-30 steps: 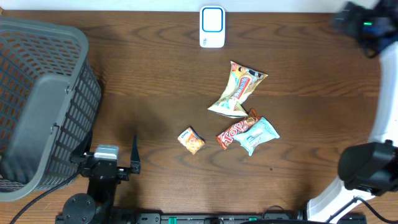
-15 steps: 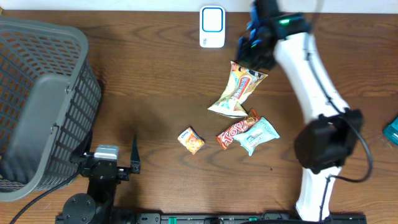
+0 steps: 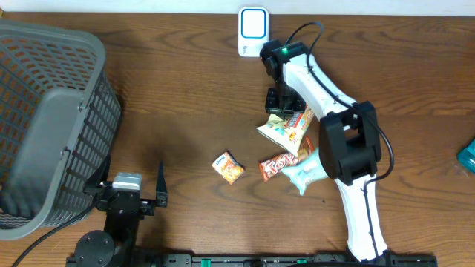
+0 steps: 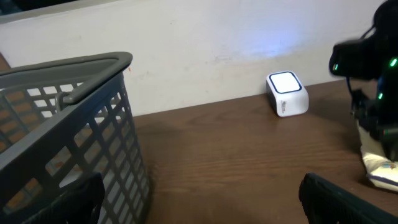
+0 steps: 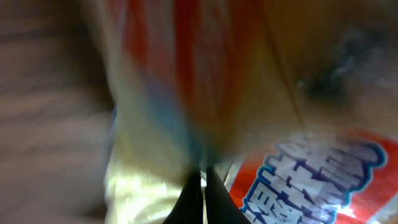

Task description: Scan the item barcode

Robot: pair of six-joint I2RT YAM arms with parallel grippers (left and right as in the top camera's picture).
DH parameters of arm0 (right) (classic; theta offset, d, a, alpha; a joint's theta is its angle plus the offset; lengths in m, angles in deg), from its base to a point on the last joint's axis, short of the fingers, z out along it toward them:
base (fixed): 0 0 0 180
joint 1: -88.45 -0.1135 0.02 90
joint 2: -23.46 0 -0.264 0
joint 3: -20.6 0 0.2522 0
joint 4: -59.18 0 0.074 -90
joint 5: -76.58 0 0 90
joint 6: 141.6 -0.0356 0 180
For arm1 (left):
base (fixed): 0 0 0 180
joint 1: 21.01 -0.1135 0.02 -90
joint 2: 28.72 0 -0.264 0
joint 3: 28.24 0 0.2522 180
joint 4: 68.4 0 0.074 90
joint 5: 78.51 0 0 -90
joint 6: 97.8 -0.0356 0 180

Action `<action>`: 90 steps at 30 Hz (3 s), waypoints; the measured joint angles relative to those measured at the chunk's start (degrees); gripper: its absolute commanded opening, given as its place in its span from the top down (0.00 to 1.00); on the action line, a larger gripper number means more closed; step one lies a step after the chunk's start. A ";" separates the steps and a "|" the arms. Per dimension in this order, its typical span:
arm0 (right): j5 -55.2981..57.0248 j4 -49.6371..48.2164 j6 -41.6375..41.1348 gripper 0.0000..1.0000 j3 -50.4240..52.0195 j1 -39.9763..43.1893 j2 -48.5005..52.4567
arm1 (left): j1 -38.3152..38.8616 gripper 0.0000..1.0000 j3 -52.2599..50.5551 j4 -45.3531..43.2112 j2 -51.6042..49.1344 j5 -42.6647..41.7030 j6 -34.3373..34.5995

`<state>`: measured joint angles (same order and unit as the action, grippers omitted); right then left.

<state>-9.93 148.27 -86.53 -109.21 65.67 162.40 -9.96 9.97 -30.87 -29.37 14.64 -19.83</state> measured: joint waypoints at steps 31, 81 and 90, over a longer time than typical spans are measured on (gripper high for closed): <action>12.26 -3.63 5.33 0.11 -9.51 -8.28 -0.37 | 0.00 0.00 0.00 -0.02 0.00 -0.02 0.00; -66.34 10.71 60.26 0.99 -14.49 -1.84 3.26 | 0.00 0.00 -0.02 0.00 -0.02 0.00 0.02; -72.13 3.67 62.47 0.96 -1.11 1.92 3.15 | 0.00 0.00 -0.02 -0.02 -0.02 -0.02 0.02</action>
<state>-82.06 151.94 -24.07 -110.33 67.59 165.54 -9.96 9.95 -30.89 -29.39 14.62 -19.81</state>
